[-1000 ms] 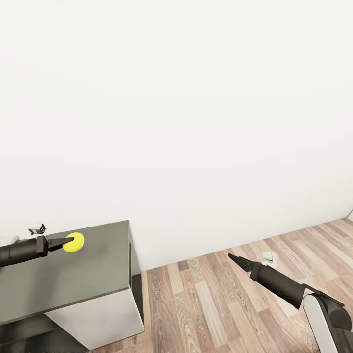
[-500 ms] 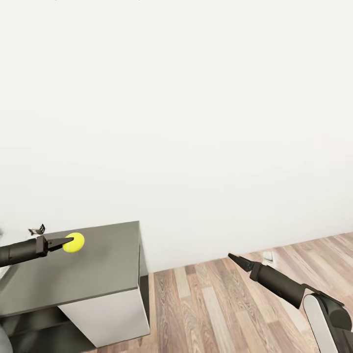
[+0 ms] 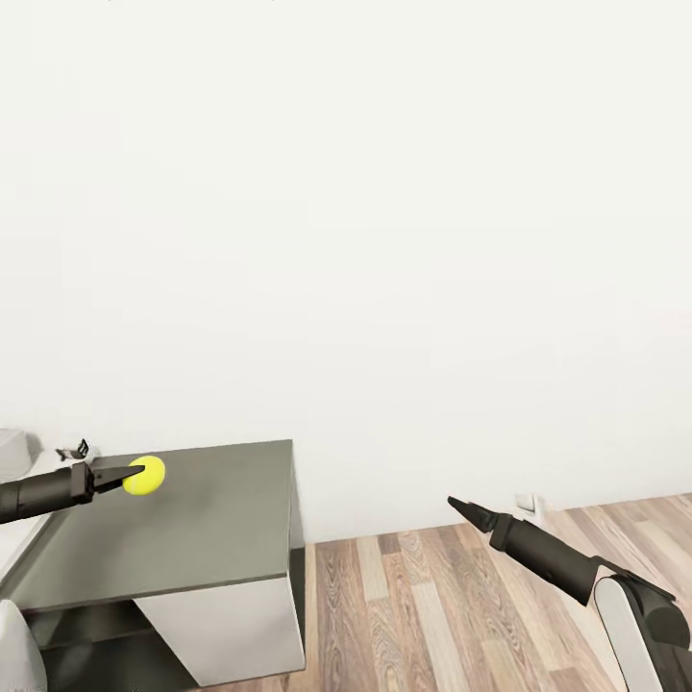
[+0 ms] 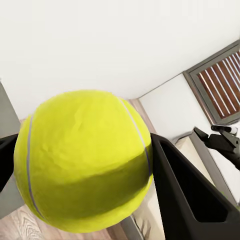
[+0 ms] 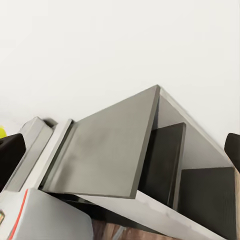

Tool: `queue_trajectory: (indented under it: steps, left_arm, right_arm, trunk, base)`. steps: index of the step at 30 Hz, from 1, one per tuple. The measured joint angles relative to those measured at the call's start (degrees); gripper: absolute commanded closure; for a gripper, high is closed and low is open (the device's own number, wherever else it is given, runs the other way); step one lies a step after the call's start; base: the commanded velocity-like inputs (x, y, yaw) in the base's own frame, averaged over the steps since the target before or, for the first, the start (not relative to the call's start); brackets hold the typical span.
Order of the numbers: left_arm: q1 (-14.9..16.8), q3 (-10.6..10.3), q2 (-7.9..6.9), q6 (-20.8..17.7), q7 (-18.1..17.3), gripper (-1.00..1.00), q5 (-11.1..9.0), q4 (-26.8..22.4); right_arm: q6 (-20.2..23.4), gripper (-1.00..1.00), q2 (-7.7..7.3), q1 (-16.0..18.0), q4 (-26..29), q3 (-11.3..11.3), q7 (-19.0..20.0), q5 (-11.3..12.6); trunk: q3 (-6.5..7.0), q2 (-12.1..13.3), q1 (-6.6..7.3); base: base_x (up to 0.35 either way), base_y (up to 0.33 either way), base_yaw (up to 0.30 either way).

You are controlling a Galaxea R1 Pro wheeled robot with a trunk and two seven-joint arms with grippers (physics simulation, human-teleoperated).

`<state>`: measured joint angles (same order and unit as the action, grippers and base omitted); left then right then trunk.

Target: Put all the toys in the child's room - the three board games (two on the bed and one on the table), the two jigsaw puzzles on the table, and the tennis ball on the table - inside the toy box on the table in the child's room.

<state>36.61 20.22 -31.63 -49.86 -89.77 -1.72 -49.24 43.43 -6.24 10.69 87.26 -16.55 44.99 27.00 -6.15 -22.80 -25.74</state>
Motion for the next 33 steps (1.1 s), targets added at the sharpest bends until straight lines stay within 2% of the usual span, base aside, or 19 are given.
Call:
queue_trajectory:
  steps: [10,20,31,33]
  left_arm:
    - [-0.03,0.00,0.03,0.07,0.00,1.00,0.02,0.00]
    - [-0.03,0.01,0.06,1.05,-0.01,1.00,-0.04,-0.09]
    - [0.00,0.40,-0.14,1.17,0.00,1.00,-0.40,-2.23]
    - [0.26,1.06,-0.98,0.63,0.00,1.00,-0.46,-2.93]
  right_arm:
    - [0.08,-1.00,0.00,0.02,-0.15,0.02,-0.22,0.01]
    - [0.09,-1.00,0.02,0.00,-0.19,0.08,-0.33,0.00]
    - [0.09,-1.00,0.00,-0.01,-0.18,0.07,-0.40,-0.06]
    - [0.09,-1.00,0.01,-0.01,-0.20,0.08,-0.42,-0.07]
  trunk:
    - [0.79,0.00,0.03]
    - [1.51,0.00,0.02]
    - [2.28,0.00,0.00]
    - [2.42,0.00,0.00]
  base:
    - [0.223,0.014,0.191]
    - [0.276,0.123,0.208]
    - [0.048,0.031,0.211]
    - [0.004,0.002,0.211]
